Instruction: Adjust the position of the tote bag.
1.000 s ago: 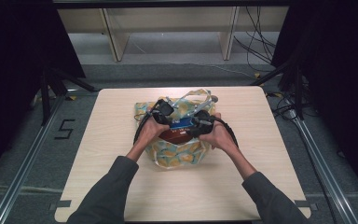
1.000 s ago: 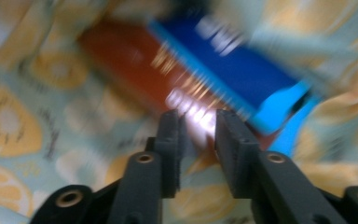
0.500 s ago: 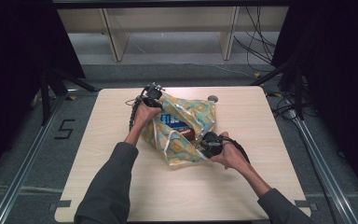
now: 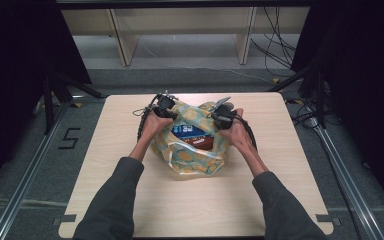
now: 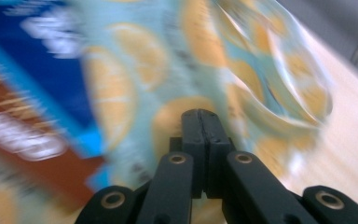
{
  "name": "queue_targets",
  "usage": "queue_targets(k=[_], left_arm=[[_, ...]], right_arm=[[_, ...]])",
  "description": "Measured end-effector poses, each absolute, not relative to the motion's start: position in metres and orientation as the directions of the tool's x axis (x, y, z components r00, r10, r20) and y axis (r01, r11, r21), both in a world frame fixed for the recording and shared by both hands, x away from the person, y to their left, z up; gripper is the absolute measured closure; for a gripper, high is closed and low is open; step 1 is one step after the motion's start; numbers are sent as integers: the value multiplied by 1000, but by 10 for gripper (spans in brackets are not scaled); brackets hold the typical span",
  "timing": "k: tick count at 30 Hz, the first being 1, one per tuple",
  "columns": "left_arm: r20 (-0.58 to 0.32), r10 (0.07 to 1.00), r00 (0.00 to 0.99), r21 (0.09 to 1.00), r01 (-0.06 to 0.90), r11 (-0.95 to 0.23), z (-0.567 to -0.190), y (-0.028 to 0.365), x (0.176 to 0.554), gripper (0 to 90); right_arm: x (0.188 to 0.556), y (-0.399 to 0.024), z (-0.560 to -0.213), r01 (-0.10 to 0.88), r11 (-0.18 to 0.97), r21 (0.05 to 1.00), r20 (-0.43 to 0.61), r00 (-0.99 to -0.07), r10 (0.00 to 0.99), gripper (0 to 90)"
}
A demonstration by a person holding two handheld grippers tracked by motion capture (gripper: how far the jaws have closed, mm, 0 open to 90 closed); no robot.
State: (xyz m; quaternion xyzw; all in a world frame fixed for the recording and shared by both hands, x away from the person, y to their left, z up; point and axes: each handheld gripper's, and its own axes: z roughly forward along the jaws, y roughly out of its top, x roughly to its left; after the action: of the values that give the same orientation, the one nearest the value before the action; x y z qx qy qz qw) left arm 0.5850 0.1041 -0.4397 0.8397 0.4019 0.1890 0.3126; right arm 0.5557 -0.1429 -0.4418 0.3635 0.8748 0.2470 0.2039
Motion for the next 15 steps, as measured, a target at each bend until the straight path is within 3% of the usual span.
queue_targets(k=[4,8,10,15], left_arm=[[72,779,622,685,537,-492,-439,105,584,860],[48,781,623,684,549,-481,-438,101,581,818],[37,774,632,695,540,-474,-434,99,575,700],[35,761,648,735,500,-459,-414,97,560,658]], right_arm=[[570,-155,-461,614,598,516,-171,-610,774,900],[573,-163,-462,627,564,537,-137,-595,792,900],[566,-163,-452,608,555,567,-128,-601,789,887],[539,-158,-422,523,539,661,-69,-672,737,858]])
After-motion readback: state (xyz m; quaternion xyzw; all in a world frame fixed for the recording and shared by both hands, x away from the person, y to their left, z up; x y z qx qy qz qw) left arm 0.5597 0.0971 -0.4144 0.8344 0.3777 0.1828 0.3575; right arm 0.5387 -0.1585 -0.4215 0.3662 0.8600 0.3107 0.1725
